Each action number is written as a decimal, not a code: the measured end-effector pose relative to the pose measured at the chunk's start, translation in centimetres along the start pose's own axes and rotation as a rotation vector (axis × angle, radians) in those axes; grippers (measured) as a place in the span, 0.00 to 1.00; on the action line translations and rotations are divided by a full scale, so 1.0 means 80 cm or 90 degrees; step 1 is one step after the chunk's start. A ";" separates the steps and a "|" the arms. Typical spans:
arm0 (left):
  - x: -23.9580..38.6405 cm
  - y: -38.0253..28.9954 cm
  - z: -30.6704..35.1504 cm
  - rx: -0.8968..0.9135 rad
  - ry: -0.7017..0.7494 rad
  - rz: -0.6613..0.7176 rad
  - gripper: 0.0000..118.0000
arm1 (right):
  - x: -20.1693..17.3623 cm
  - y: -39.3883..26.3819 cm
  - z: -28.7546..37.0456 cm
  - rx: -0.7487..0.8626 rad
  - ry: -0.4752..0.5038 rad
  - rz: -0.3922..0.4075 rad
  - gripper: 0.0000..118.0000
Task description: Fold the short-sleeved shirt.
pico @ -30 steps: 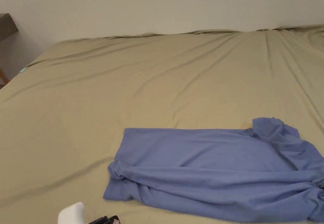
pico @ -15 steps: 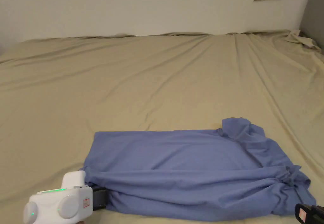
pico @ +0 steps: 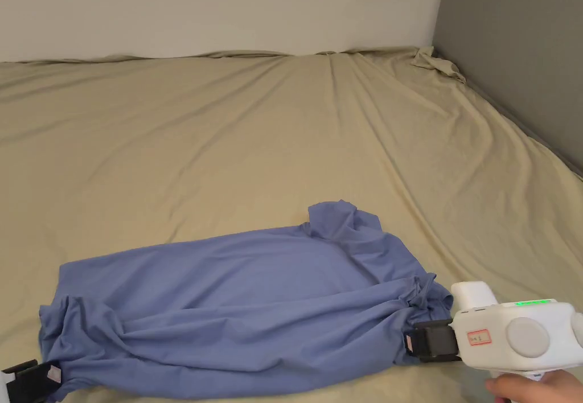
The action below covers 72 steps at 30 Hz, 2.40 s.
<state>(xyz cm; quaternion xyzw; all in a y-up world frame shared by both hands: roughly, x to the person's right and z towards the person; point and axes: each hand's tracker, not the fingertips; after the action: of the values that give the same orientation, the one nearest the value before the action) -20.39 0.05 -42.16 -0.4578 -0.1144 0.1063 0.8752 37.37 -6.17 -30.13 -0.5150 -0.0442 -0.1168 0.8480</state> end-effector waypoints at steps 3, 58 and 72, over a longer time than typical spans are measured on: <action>-0.022 0.008 0.000 -0.017 -0.027 0.046 0.03 | -0.016 -0.004 0.023 0.042 -0.078 0.099 0.39; -0.045 0.050 -0.076 0.010 0.100 -0.108 1.00 | -0.128 -0.066 0.105 0.146 0.167 0.048 0.02; 0.000 0.065 -0.035 -0.063 -0.125 0.016 0.00 | -0.023 0.013 0.057 0.100 -0.041 0.015 0.83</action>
<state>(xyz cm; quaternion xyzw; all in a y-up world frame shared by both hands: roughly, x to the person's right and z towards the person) -19.95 0.79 -48.00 -0.4892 -0.1989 0.1560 0.8347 36.08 -1.43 -29.28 -0.4511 -0.0743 -0.0868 0.8852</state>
